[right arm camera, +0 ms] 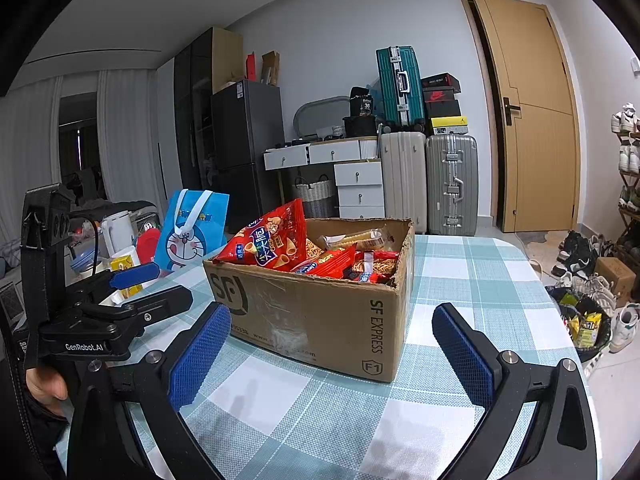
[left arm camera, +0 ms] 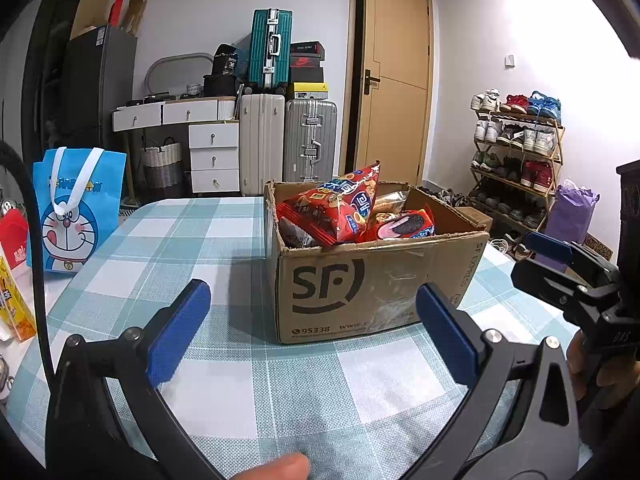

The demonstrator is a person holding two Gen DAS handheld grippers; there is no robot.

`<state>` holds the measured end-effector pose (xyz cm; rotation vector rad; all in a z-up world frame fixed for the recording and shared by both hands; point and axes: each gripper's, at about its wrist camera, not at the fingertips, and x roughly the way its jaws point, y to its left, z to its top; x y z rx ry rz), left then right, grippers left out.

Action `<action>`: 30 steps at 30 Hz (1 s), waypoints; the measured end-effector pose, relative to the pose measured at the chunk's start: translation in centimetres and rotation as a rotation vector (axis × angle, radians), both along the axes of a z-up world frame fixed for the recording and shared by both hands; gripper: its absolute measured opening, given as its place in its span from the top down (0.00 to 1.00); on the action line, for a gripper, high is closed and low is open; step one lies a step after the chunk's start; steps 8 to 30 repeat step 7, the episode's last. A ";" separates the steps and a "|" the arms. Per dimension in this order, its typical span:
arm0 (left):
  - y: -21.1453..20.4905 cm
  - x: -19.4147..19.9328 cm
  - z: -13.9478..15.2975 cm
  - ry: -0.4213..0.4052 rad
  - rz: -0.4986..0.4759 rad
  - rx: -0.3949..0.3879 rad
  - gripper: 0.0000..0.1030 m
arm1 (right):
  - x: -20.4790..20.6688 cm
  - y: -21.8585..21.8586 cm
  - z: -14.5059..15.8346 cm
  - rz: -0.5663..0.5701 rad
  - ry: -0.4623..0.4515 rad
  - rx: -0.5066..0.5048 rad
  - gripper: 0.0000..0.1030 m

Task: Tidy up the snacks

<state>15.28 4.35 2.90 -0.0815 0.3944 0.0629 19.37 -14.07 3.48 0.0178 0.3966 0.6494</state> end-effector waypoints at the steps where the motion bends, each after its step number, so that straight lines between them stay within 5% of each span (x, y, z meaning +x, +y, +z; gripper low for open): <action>1: 0.0 0.0 0.1 0.000 -0.002 0.000 0.00 | 0.0 0.0 0.0 0.000 0.001 0.000 0.00; 30: 0.0 -0.1 -0.1 -0.004 -0.005 -0.003 0.00 | 0.0 0.0 0.0 0.000 -0.001 0.000 0.00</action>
